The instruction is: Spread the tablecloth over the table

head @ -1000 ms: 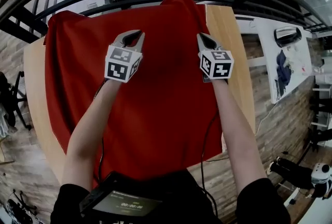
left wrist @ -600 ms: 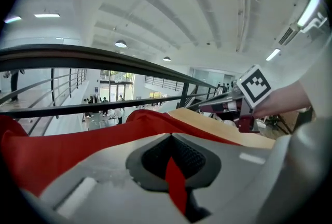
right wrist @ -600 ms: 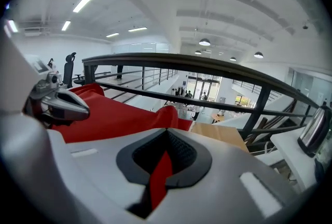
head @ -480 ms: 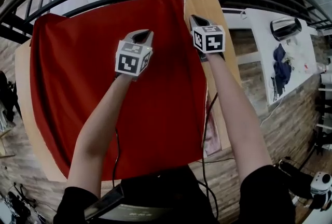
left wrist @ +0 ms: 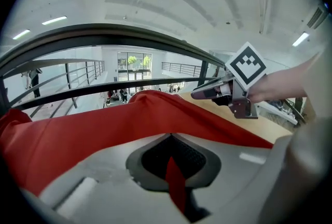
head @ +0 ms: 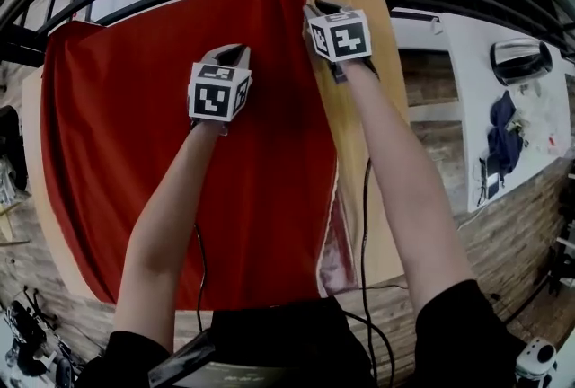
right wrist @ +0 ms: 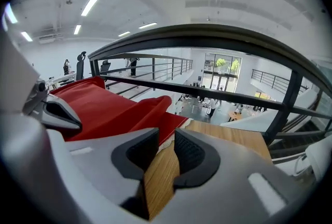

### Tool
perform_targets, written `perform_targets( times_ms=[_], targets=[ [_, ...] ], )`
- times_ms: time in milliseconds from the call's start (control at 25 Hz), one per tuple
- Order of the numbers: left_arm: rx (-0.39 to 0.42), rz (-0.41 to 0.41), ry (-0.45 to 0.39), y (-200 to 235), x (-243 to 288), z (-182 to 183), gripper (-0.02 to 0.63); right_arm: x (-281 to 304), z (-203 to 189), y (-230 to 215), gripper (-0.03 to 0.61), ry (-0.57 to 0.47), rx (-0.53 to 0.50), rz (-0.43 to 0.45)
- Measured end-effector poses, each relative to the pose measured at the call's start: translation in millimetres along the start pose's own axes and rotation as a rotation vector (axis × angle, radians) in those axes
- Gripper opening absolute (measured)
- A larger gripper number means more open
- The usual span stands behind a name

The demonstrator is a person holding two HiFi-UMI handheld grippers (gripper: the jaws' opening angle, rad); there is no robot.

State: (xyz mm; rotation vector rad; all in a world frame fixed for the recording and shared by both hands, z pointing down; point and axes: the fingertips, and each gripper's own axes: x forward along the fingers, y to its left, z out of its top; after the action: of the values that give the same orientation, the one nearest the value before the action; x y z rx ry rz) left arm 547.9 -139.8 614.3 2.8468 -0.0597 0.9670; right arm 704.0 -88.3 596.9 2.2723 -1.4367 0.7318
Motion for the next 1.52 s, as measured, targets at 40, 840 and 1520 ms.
perform_targets(
  times_ms=[40,840,1520],
  targets=[
    [0.000,0.007,0.009,1.0,1.7,-1.2,0.006,3.9,-0.9,-1.5,0.100,0.010,0.011,0.008],
    [-0.033,0.035,0.077,11.0,8.0,-3.3,0.006,18.4,-26.9,-25.9,0.015,0.249,-0.065,0.066],
    [0.148,0.062,0.094,-19.9,58.2,23.8,0.006,-17.5,-14.9,-195.8,0.050,0.256,-0.666,-0.279]
  ],
)
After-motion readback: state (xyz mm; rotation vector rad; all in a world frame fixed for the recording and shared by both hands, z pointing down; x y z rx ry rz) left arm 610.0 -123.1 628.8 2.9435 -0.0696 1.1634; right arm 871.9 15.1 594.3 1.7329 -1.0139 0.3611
